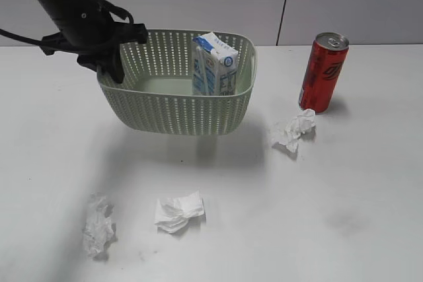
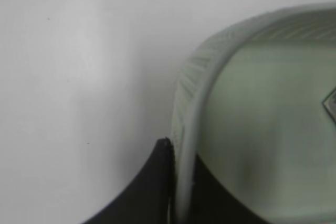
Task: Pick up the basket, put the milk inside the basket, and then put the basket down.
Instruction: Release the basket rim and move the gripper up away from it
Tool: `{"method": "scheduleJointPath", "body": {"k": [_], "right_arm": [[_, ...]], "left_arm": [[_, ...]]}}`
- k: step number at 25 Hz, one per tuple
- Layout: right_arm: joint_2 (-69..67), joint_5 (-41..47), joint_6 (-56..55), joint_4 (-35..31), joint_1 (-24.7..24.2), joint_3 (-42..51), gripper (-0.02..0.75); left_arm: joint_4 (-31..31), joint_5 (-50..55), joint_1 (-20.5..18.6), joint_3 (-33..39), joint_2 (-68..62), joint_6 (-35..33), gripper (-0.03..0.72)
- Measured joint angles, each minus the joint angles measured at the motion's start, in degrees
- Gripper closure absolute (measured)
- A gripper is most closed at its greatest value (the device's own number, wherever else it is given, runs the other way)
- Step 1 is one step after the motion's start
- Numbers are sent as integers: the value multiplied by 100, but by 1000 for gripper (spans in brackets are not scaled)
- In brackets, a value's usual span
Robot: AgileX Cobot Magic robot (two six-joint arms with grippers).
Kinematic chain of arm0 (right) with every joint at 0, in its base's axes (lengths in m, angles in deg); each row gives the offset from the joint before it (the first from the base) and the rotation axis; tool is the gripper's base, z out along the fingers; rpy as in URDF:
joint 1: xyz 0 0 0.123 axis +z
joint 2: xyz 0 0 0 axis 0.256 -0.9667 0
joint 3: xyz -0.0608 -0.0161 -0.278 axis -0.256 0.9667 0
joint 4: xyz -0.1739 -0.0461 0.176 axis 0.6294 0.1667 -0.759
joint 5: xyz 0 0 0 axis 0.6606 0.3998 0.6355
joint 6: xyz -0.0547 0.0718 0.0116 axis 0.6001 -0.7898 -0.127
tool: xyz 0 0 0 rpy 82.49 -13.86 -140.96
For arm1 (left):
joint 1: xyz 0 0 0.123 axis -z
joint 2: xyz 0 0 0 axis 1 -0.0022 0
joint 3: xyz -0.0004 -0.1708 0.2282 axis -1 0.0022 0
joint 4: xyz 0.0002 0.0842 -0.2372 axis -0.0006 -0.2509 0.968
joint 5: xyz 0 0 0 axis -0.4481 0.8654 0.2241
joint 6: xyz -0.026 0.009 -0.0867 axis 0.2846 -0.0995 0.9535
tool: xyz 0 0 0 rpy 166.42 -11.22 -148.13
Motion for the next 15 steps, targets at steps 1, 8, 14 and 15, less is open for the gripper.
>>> {"method": "scheduleJointPath", "body": {"k": [1,8,14,15], "right_arm": [[129,13,0,-6,0,26,147],[370,-374,0,-98,0,219,147],[372,-447,0,-124,0,225,147],[372,-454,0,-124,0,225,149]], "left_arm": [[5,-7,0,0,0,0,703],[23,-33,0,0,-60,0,703],[59,-90,0,0,-393,12,703],[52,-104,0,0,-444,12,703]]}}
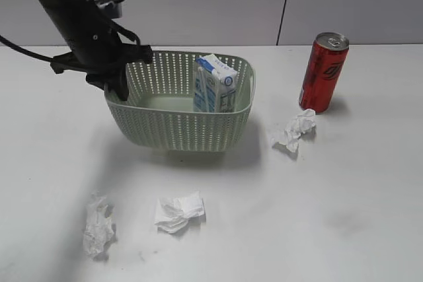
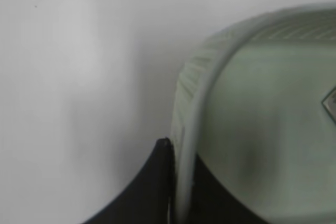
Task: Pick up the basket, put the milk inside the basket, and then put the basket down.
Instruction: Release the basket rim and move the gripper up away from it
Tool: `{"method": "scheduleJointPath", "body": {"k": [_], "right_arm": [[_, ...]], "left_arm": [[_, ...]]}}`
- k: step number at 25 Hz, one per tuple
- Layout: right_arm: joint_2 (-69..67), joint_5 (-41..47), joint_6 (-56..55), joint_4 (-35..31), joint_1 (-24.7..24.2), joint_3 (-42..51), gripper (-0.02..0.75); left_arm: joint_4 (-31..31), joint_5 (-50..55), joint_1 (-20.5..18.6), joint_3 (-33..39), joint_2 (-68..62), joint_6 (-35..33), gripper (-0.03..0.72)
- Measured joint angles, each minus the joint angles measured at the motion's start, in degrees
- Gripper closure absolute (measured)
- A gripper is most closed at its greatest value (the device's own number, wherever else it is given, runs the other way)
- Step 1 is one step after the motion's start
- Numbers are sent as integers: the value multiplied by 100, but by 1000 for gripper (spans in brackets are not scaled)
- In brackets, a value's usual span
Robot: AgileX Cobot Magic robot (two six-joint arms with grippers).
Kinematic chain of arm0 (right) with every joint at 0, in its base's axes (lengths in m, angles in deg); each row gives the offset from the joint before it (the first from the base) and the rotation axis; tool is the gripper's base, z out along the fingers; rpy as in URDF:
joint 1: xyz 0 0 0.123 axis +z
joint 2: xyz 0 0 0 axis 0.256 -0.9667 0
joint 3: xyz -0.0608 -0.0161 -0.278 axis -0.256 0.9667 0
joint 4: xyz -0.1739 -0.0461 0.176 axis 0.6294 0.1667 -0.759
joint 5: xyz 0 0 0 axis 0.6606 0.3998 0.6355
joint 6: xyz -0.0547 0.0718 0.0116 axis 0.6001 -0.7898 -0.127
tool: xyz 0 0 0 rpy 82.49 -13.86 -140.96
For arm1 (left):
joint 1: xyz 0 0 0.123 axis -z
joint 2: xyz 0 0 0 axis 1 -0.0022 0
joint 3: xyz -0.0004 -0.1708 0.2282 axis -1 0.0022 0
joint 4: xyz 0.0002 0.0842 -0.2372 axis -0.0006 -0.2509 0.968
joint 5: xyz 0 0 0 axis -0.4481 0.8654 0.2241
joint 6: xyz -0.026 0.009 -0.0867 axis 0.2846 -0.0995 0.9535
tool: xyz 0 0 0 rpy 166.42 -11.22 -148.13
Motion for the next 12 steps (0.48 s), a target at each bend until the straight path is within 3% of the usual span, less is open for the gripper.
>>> {"method": "scheduleJointPath", "body": {"k": [12], "right_arm": [[0,-5,0,0,0,0,187]], "left_arm": [[31,-381,0,9,-506,17,685]]}}
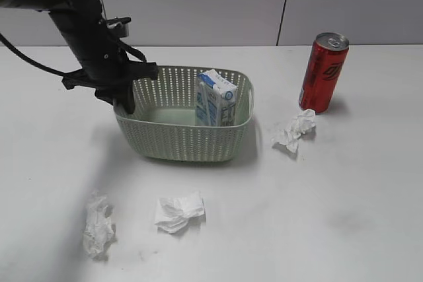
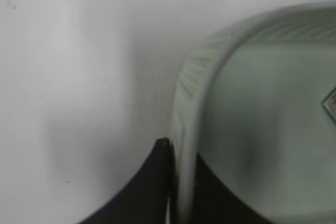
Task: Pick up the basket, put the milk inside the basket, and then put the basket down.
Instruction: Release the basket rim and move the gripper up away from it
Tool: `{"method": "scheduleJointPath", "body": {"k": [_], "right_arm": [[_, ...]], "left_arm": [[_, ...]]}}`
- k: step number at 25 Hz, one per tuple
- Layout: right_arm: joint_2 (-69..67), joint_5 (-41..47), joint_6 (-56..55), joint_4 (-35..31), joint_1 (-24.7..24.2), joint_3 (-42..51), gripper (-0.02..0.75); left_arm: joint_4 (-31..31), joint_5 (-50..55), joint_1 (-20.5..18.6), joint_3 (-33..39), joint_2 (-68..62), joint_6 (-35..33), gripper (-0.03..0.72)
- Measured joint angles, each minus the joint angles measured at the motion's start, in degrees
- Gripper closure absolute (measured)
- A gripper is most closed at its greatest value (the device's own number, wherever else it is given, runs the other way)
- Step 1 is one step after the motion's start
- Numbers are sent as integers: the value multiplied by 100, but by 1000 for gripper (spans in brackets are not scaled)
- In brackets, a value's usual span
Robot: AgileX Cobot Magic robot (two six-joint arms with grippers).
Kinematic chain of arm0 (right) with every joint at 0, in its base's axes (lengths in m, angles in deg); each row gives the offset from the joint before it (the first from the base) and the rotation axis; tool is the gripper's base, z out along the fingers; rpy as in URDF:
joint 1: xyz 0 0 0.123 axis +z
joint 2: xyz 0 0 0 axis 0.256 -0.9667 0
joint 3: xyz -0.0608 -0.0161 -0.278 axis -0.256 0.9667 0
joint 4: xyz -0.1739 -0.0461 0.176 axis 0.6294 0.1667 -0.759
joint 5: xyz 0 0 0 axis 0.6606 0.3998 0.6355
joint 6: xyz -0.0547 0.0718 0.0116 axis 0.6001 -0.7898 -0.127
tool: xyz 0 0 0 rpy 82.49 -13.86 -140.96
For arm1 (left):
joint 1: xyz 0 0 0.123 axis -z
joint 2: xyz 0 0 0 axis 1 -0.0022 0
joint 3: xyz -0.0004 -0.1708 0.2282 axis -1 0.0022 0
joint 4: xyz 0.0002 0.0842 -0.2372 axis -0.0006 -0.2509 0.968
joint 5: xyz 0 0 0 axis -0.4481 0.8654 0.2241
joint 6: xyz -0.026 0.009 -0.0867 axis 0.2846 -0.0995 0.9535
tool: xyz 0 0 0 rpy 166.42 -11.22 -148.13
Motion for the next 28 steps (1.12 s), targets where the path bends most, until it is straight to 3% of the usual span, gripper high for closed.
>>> {"method": "scheduleJointPath", "body": {"k": [3,6,9,19,24,28], "right_arm": [[0,0,0,0,0,0,187],[0,0,0,0,0,0,187],[0,0,0,0,0,0,187],[0,0,0,0,0,0,187],[0,0,0,0,0,0,187],[0,0,0,0,0,0,187]], "left_arm": [[129,-69,0,-7,19,7,551],[211,-57,0,-18,23,12,267],[210,55,0,-18,56,12,73],[-461,909,53,-18,1323,-175,70],[-1303,1529,445,4,2259,-255,88],[-1462,1609,829,372,3124,-255,99]]}}
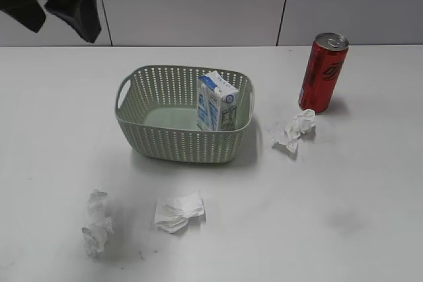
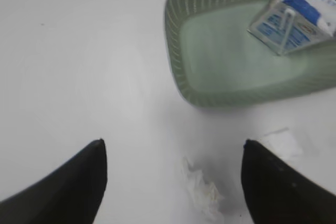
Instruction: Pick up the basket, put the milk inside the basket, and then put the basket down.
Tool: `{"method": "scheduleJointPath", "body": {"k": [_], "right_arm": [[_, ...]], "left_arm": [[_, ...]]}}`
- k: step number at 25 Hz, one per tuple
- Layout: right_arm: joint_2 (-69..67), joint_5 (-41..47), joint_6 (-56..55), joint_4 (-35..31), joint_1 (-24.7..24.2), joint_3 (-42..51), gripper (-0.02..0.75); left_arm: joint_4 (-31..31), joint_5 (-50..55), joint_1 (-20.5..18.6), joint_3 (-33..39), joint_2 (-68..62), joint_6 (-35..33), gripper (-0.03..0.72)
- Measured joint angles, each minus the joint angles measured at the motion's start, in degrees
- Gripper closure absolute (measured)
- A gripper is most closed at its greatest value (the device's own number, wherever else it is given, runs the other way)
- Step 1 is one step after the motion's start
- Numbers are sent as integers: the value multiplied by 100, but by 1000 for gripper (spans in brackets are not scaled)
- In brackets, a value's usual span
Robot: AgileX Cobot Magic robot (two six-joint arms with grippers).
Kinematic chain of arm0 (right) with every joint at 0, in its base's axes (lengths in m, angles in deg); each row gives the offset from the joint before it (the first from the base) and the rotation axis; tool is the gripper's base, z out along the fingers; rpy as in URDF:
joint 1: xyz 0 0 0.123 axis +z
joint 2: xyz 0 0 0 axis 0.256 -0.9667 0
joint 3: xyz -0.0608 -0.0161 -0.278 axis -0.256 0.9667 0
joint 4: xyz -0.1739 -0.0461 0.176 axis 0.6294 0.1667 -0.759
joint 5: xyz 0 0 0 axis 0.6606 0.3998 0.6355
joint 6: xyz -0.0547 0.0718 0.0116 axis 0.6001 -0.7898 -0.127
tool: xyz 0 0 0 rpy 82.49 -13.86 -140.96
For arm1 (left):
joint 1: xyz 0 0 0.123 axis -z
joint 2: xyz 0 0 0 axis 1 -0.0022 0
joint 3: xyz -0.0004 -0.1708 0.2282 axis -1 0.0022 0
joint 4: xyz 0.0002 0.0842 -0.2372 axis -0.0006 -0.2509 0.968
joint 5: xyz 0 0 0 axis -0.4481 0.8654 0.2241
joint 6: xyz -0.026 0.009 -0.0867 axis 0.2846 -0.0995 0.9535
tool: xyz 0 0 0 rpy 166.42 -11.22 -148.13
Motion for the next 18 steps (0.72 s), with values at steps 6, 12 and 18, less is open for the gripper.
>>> {"method": "scheduleJointPath", "body": {"k": [6,12,18], "right_arm": [[0,0,0,0,0,0,187],[0,0,0,0,0,0,187],[0,0,0,0,0,0,187]], "left_arm": [[-5,24,397,1539,1431,0,101],[-57,-148,432,3452,3091,5,101],[-284,-364,432,4914,4702,-291,101]]}}
